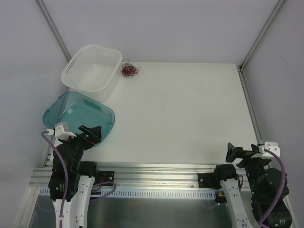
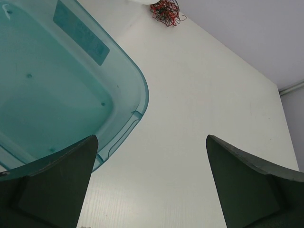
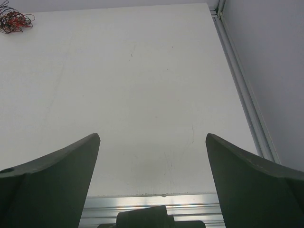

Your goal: Untangle the cables

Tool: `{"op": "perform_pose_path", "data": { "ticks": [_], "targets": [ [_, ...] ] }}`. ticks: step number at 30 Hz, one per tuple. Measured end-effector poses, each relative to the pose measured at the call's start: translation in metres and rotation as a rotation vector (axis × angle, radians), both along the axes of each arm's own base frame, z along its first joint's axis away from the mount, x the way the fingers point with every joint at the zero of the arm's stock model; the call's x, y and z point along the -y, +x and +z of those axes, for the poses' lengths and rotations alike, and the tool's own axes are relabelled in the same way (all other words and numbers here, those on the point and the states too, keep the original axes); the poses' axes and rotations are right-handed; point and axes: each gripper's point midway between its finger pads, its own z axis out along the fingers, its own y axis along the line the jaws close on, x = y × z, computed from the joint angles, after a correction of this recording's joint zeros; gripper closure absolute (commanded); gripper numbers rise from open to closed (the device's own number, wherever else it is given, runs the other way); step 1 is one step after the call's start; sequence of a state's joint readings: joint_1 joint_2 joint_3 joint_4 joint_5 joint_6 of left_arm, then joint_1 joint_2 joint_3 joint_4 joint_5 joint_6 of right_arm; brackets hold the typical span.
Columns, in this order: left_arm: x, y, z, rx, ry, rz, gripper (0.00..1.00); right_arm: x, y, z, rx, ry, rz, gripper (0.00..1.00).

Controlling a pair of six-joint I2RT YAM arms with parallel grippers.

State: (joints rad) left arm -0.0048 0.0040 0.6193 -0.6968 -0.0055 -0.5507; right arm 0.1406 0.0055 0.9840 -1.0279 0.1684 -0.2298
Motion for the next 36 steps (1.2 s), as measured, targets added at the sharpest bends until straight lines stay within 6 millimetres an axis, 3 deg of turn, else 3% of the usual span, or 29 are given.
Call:
{"op": "perform_pose_path", "data": {
  "ticks": [7,14,20,26,30,36],
  "targets": [
    [0.001,0.004,0.000,-0.022,-0.040,0.013,0.01,-0.004,0.000,0.000,-0.001,0.002,0.021,0.00],
    [0.011,0.043,-0.014,-0.242,-0.153,0.016,0.01,-0.008,-0.005,0.006,0.017,0.005,0.050,0.00],
    [0.048,0.111,-0.016,-0.506,-0.191,-0.070,0.01,-0.012,-0.006,0.011,0.022,0.007,0.075,0.00],
    [0.098,0.177,-0.006,-0.522,-0.102,-0.077,0.01,-0.018,-0.004,0.012,0.012,0.011,0.107,0.00],
    [0.106,0.222,-0.011,-0.464,-0.054,0.027,0.01,-0.022,-0.005,0.012,0.013,0.014,0.133,0.00],
    [0.114,0.307,-0.041,-0.430,0.038,0.171,0.01,-0.025,-0.005,0.013,0.012,0.016,0.148,0.00]
  ]
}}
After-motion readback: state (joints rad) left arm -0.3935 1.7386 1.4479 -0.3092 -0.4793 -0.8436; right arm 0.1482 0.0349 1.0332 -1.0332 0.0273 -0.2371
